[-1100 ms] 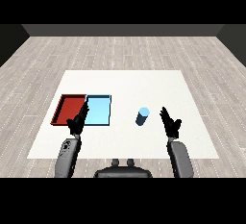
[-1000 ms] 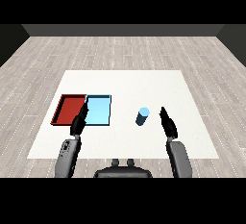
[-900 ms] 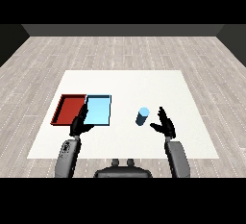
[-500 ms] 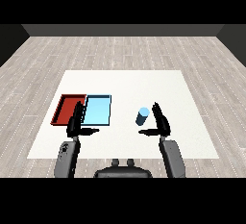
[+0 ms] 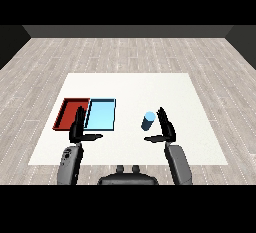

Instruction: Pick the blue can and put it in the blue box

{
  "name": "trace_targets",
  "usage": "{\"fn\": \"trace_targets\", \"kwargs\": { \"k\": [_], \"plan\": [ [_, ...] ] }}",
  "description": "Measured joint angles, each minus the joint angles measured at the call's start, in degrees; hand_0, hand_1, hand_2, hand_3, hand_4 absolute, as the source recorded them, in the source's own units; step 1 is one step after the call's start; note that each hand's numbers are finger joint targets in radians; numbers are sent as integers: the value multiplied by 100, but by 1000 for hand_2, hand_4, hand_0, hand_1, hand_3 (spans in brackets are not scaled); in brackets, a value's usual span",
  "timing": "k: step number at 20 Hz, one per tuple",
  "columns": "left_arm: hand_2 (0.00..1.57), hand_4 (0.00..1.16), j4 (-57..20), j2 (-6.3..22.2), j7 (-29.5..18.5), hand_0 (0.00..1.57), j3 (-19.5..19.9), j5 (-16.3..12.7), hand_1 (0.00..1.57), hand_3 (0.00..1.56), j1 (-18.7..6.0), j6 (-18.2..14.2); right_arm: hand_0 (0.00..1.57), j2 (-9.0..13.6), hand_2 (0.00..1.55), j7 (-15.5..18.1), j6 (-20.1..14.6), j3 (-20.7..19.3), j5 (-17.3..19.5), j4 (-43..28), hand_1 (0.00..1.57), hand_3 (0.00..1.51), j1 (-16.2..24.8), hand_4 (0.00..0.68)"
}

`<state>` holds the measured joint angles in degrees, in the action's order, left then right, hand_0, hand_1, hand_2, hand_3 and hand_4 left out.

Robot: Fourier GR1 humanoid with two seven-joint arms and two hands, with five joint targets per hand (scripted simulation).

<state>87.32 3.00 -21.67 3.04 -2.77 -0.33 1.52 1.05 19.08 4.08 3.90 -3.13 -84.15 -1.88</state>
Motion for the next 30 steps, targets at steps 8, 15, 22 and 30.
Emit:
{"fn": "trace_targets", "kwargs": {
  "k": [8, 15, 22, 30],
  "plan": [
    [0, 0, 79, -30, -85, 0, -23, 53, 0, 0, 104, -13, 0, -34, 0, -110, -29, 45, -4, -140, 0, 0, 93, 0],
    [0, 0, 206, -123, -60, 0, -145, 159, 0, 0, 157, -123, 0, -60, 0, -103, -110, -46, -51, 235, 0, 0, -148, 0],
    [0, 0, 441, -118, 48, 0, -170, 173, 0, 0, 362, -141, 0, -39, 0, -272, -262, -269, -193, 757, 0, 0, -523, 0],
    [0, 0, 432, -50, 124, 0, -113, 162, 0, 0, 271, -132, 0, -78, 0, 42, -388, -456, -219, 1747, 0, 0, -973, 0]
  ]
}}
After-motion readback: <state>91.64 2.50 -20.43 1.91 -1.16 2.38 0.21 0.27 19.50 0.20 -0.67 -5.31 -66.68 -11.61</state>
